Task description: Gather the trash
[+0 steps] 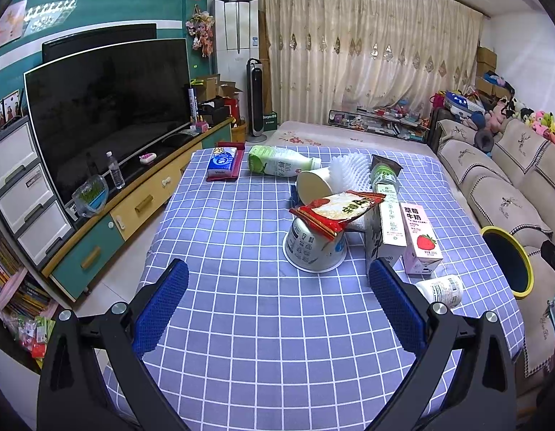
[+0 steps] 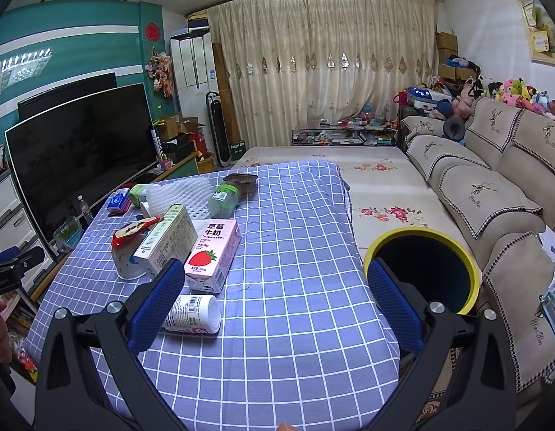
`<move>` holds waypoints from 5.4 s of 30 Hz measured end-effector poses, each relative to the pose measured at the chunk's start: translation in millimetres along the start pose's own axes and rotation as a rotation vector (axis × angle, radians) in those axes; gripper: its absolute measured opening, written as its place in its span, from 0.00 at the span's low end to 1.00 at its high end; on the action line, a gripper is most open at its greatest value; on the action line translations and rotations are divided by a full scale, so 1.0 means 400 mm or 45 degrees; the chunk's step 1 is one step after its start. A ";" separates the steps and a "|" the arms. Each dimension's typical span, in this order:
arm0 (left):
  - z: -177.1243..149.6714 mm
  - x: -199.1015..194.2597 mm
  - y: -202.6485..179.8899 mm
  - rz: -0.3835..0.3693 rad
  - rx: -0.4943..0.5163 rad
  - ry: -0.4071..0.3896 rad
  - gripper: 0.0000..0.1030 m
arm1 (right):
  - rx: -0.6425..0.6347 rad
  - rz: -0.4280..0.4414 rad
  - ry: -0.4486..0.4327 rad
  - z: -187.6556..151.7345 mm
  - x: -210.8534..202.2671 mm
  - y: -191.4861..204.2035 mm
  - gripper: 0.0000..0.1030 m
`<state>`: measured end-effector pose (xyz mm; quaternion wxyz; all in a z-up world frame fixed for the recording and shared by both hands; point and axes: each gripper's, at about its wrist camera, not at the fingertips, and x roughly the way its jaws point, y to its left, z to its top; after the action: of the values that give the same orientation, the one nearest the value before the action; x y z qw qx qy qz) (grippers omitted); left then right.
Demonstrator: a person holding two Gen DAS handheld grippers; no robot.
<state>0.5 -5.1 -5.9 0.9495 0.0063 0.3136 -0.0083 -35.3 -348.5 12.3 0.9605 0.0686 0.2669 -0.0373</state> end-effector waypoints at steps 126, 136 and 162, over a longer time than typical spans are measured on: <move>0.010 0.255 -0.232 -0.286 0.162 0.241 0.96 | 0.307 -0.448 0.865 -0.119 0.545 -0.551 0.50; 0.022 0.328 -0.310 -0.275 0.213 0.271 0.96 | 0.311 -0.421 0.830 -0.133 0.532 -0.550 0.51; 0.040 0.469 -0.337 -0.267 0.200 0.260 0.30 | 0.290 -0.337 0.693 -0.093 0.441 -0.494 0.54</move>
<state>158.0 -142.5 -105.7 0.9031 0.0484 0.4059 -0.1312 75.4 -544.3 -132.7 0.8268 0.1477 0.5148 -0.1718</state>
